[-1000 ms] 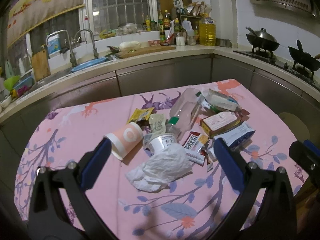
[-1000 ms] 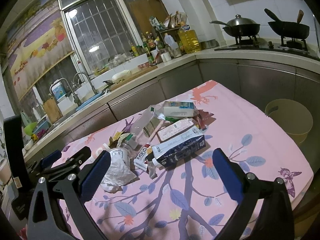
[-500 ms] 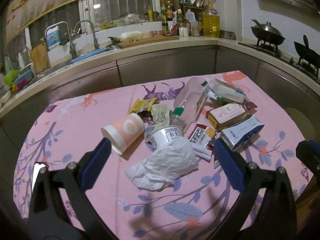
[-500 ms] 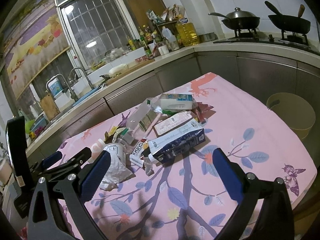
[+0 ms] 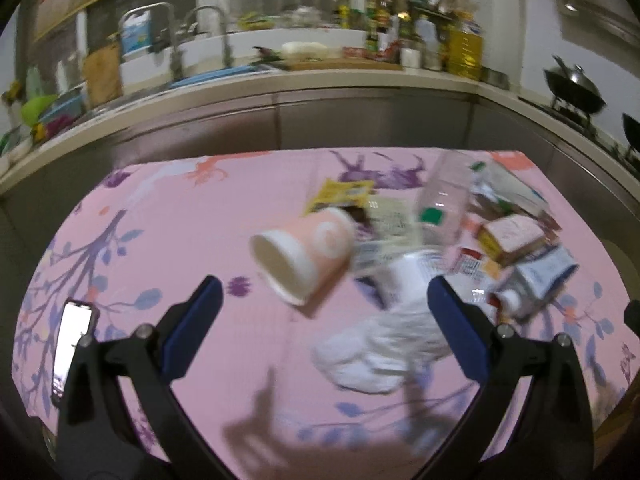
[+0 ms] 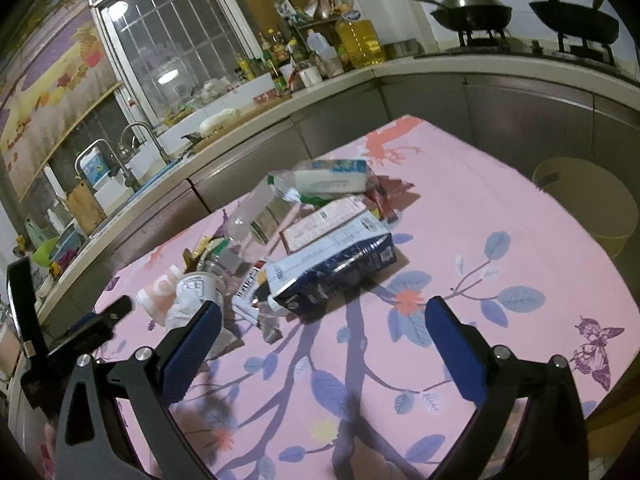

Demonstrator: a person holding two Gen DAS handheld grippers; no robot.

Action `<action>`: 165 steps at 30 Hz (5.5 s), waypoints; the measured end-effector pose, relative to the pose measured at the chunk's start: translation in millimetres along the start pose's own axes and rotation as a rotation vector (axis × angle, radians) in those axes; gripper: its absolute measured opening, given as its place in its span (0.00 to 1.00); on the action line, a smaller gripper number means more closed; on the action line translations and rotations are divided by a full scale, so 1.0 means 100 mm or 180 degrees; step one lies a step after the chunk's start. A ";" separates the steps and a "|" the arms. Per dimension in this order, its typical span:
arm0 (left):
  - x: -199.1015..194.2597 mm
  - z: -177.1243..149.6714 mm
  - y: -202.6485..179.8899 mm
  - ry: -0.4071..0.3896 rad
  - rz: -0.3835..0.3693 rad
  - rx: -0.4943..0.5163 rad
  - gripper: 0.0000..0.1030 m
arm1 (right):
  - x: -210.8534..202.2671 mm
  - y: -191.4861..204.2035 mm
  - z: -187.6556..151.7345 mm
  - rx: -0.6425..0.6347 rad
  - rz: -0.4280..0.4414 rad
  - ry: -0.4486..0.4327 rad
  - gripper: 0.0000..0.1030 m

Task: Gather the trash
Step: 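Grasp the white tissue with the left tool while the right tool grasps the blue carton, then carry tissue and carton to the beige bin and open both tools, then return both tools to the table over the remaining trash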

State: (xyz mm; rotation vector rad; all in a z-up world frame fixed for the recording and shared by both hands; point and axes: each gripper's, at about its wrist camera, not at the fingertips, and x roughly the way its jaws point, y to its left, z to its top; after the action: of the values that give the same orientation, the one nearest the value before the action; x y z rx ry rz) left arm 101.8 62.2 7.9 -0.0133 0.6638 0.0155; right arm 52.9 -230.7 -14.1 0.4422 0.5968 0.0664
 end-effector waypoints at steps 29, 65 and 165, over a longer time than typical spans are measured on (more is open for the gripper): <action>0.51 -0.55 -0.36 0.0775 -0.1539 0.0409 0.20 | 1.17 -0.55 0.71 0.0306 -0.0142 0.0663 0.71; 0.29 -0.75 -0.85 0.1087 -0.1773 0.0418 0.20 | -0.06 -0.14 -0.33 -0.1517 0.0051 0.0584 0.81; 0.13 0.02 -0.47 0.0209 -0.0397 0.0305 0.62 | 0.29 0.23 -0.22 -0.0067 0.0340 0.0654 0.63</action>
State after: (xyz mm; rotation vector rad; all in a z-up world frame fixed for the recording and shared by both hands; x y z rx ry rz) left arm 114.5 15.6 1.8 0.0372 0.7278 -0.1373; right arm 66.2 -196.2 -36.6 0.4496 0.7736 0.2218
